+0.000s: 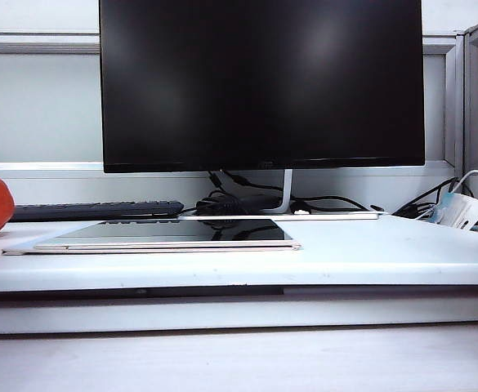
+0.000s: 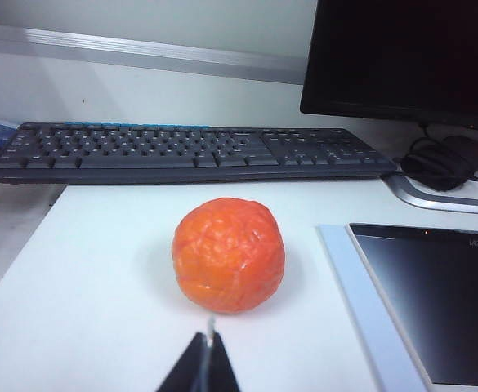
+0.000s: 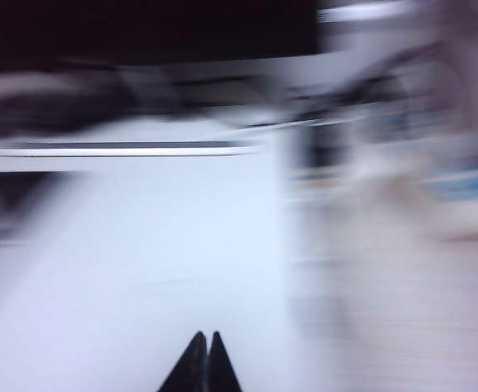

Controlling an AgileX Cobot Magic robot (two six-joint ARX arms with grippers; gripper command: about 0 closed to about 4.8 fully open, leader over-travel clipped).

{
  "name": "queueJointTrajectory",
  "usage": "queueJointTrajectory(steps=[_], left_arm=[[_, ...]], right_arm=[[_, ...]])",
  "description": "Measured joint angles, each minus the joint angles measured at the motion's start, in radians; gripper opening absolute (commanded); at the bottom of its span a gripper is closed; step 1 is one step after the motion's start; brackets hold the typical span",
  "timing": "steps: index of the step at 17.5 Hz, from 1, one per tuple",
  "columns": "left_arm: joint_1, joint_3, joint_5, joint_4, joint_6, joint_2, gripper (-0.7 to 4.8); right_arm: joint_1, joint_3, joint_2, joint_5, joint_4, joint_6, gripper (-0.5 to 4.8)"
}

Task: Place the orange on the center of the mirror.

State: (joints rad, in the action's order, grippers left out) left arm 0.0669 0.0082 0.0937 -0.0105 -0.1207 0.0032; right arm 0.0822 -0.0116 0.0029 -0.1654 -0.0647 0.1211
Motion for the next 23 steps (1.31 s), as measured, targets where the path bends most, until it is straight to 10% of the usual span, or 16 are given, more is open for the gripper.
queueJointTrajectory(steps=[5,8,11,14,23], left_arm=[[0.0,0.0,0.031,0.002,-0.075,0.0,-0.06],[0.0,0.016,0.104,0.032,-0.225,0.0,-0.06],[0.0,0.092,0.108,0.026,-0.142,0.063,0.02],[0.0,0.164,0.035,0.069,-0.074,0.217,4.79],[0.001,0.44,0.084,0.462,0.056,1.093,4.79]], right_arm=[[0.005,0.0,0.0,-0.555,-0.001,0.108,-0.01],[0.004,0.0,0.0,-0.564,-0.001,0.111,-0.01],[0.002,0.0,0.0,-0.543,-0.001,0.111,0.0],[0.002,0.0,0.0,-0.542,-0.001,0.111,0.0],[0.002,0.0,0.0,-0.509,0.01,0.111,-0.01]])
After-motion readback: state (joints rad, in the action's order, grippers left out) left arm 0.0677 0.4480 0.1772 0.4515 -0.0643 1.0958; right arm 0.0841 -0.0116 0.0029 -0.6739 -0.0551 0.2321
